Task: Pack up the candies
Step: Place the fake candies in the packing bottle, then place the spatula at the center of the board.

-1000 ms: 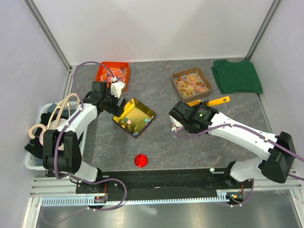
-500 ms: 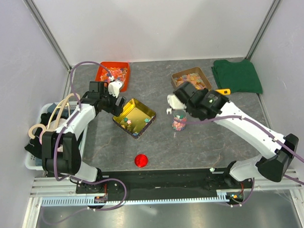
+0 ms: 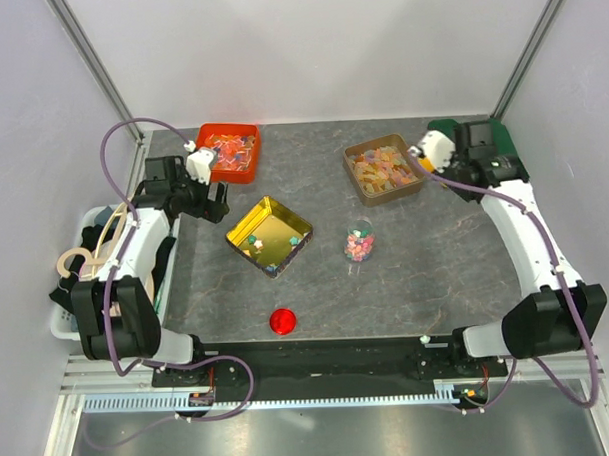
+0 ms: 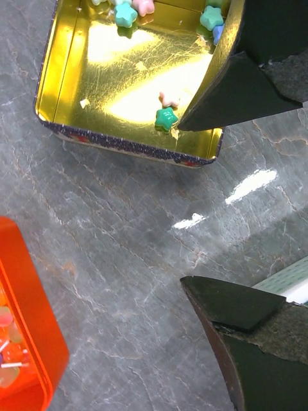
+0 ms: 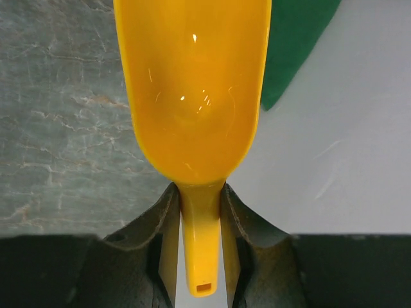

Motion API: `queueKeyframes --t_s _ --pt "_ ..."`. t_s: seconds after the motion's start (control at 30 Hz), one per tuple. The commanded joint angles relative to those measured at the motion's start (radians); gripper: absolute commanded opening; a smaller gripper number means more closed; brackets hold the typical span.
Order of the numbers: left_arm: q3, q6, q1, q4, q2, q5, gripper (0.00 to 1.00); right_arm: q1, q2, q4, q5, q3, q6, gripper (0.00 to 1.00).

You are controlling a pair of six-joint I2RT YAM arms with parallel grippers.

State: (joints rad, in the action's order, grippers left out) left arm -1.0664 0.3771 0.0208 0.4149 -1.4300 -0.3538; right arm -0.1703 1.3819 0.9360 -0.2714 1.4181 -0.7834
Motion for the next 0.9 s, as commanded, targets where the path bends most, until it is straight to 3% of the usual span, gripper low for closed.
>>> queueKeyframes --t_s 0.0,0.17,0.43,0.5,0.63,0.73,0.87 --pt "-0.029 -0.044 0.044 0.005 0.042 -0.066 0.99 0.194 -0.04 -0.14 0.241 -0.16 0.075 0.0" --pt "-0.007 -0.058 0.065 -0.005 0.062 -0.093 0.99 0.308 -0.015 -0.281 0.351 -0.339 0.093 0.0" --pt "0.037 -0.024 0.065 -0.011 0.086 -0.102 0.99 0.313 0.045 -0.397 0.371 -0.487 0.111 0.0" --pt "0.048 -0.004 0.065 -0.01 0.105 -0.138 0.99 0.311 0.077 -0.405 0.373 -0.492 0.118 0.08" --pt "0.091 0.086 0.057 0.033 0.154 -0.25 1.0 0.313 0.095 -0.454 0.382 -0.516 0.134 0.11" --pt "0.115 0.169 0.005 0.082 0.195 -0.263 1.0 0.313 0.108 -0.479 0.39 -0.525 0.145 0.14" --pt "0.174 0.258 -0.172 0.11 0.262 -0.211 0.99 0.313 0.117 -0.5 0.396 -0.527 0.167 0.21"
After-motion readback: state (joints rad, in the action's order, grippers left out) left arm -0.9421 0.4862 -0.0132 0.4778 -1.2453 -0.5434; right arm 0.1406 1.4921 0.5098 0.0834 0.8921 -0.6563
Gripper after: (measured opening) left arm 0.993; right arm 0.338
